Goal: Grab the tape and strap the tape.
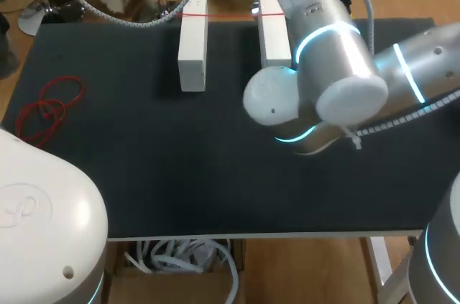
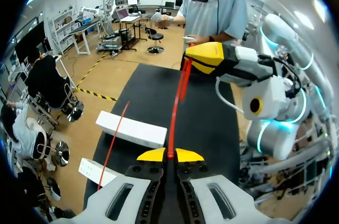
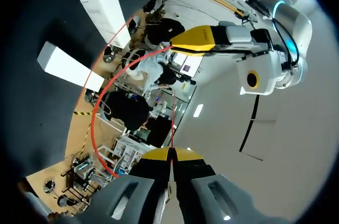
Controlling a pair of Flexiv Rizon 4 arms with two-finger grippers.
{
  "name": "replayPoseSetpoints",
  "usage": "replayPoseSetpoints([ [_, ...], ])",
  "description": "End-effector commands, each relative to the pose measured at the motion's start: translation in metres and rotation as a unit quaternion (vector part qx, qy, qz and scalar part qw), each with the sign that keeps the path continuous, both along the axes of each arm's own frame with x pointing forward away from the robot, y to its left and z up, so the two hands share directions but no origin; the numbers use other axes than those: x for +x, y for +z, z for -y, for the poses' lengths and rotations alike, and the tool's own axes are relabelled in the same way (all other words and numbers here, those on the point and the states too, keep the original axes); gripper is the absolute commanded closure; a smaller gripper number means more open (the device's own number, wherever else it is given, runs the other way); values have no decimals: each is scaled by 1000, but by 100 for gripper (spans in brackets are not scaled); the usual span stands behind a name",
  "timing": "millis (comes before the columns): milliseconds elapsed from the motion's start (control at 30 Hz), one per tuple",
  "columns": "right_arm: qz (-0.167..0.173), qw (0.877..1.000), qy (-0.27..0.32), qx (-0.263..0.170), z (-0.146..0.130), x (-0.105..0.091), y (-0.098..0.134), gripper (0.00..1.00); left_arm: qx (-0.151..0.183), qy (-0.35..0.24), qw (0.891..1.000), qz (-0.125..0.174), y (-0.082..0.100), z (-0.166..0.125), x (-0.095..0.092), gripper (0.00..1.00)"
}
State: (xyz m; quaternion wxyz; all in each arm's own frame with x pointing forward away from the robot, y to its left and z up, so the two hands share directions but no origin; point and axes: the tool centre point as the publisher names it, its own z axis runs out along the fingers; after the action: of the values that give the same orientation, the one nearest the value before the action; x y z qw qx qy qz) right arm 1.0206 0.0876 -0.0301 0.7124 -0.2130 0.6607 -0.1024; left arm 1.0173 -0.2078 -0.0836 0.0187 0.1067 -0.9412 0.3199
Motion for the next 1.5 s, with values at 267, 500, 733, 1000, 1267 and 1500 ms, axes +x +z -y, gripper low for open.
replayPoseSetpoints([
  [267,-24,1000,-1,-11,-15,-3,-1,100,0,1,1000,1,0,-1,-1,100],
  [500,-38,999,-11,-3,-28,-3,2,100,0,1,1000,1,0,-1,-1,100],
  [733,-44,999,-14,-7,-39,-2,-2,100,0,1,1000,1,0,-1,-1,100],
  [1000,-51,998,-14,-21,-47,2,-10,100,0,1,1000,1,0,-1,-1,100],
  [1267,-55,998,-11,-25,-54,1,-14,100,0,1,1000,1,0,-1,-1,100],
  [1500,-66,998,11,-14,-50,1,-10,100,0,1,1000,1,0,-1,-1,100],
])
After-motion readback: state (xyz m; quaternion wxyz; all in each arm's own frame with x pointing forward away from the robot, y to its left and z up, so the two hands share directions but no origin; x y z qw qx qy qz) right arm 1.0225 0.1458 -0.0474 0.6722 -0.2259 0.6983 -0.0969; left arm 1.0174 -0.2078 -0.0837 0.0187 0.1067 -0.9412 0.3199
